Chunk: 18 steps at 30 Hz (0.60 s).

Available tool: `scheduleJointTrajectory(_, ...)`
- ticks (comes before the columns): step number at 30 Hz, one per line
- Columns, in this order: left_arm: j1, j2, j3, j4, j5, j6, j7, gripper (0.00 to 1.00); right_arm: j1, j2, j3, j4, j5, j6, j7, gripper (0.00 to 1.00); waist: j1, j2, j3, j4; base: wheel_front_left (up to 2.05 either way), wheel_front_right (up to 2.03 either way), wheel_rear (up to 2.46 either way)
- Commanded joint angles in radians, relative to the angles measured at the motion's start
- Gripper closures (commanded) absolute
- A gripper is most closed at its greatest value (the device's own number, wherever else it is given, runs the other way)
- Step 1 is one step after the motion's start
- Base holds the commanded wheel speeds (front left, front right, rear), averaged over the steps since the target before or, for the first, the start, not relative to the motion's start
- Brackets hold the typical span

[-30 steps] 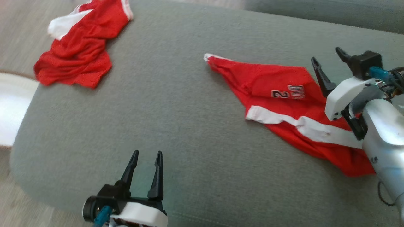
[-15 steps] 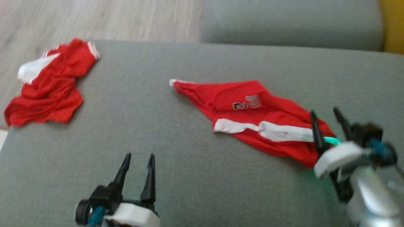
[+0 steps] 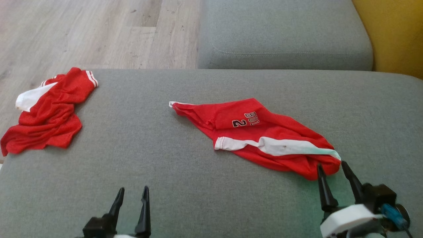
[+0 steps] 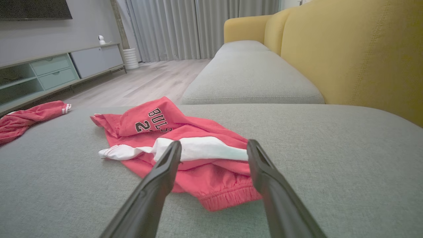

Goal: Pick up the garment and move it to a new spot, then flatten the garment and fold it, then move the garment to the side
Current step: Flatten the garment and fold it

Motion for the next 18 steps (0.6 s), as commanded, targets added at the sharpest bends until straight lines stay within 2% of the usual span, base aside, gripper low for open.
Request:
scheduleJointTrajectory(1,-0.022,0.019,0.044,-0.026,-0.004,0.007,-0.001,0.0,-0.022,-0.007,0.021,-0.055,0.013,0.007,0.005,0.0,0.0001,0.0,-0.003,0.001,0.0,0.0,0.0)
scheduleJointTrajectory(9,-0.007,0.034,0.054,-0.033,-0.013,0.016,-0.001,0.0,0.038,-0.006,0.023,-0.13,0.04,0.007,0.029,0.0,0.0001,0.0,-0.011,-0.001,0.0,0.0,0.0)
scheduleJointTrajectory(18,-0.012,0.036,0.046,-0.044,-0.012,0.022,0.003,0.0,0.05,-0.006,0.028,-0.145,0.034,0.007,0.045,0.0,0.0001,0.0,-0.01,-0.002,0.0,0.0,0.0)
